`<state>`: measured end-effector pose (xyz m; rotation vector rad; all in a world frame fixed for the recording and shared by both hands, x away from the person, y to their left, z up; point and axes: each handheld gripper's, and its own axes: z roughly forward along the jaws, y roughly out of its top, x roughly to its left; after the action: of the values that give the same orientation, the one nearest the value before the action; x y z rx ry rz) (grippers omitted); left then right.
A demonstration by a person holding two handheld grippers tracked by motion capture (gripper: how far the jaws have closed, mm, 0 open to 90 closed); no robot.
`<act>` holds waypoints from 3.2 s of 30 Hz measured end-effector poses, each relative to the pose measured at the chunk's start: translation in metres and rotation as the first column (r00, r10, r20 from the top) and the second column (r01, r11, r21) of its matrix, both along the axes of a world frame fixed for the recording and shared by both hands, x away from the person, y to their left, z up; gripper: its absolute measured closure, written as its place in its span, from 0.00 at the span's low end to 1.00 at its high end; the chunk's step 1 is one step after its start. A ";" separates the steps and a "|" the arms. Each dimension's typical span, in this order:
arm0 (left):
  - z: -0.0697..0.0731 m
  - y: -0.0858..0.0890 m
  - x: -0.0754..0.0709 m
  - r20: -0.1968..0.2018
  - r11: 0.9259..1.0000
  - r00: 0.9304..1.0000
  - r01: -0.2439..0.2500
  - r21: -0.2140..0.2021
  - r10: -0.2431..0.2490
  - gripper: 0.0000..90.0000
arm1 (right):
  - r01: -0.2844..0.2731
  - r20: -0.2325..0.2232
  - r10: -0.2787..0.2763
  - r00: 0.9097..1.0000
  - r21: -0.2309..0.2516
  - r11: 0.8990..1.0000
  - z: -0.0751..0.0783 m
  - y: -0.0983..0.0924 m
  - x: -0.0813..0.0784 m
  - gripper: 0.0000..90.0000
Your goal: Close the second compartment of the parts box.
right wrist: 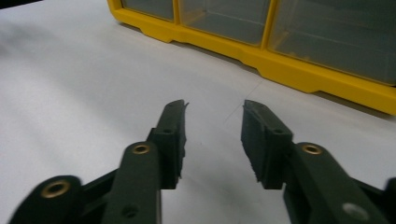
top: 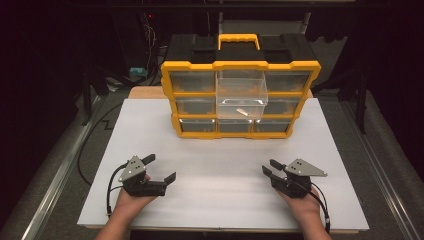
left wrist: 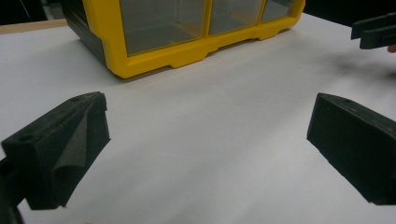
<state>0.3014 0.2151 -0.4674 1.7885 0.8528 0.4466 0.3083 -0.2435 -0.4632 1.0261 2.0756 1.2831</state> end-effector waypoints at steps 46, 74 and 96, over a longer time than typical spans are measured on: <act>-0.001 0.002 -0.001 0.009 1.000 1.000 0.004 -0.015 -0.004 0.00 | -0.115 0.052 0.114 0.992 0.021 0.993 0.017 0.051 0.009 1.00; 0.000 0.003 -0.002 0.023 1.000 1.000 0.016 -0.023 -0.015 0.00 | -0.171 0.191 0.161 0.968 0.041 0.984 0.089 0.092 0.021 1.00; 0.002 0.004 -0.003 0.028 0.999 0.999 0.018 -0.031 -0.017 0.00 | -0.153 0.289 0.132 0.948 0.053 0.987 0.136 0.094 0.019 1.00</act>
<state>0.2984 0.2188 -0.4658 1.7561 0.8207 0.4434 0.3270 -0.1498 -0.3274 0.6824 1.9198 1.4940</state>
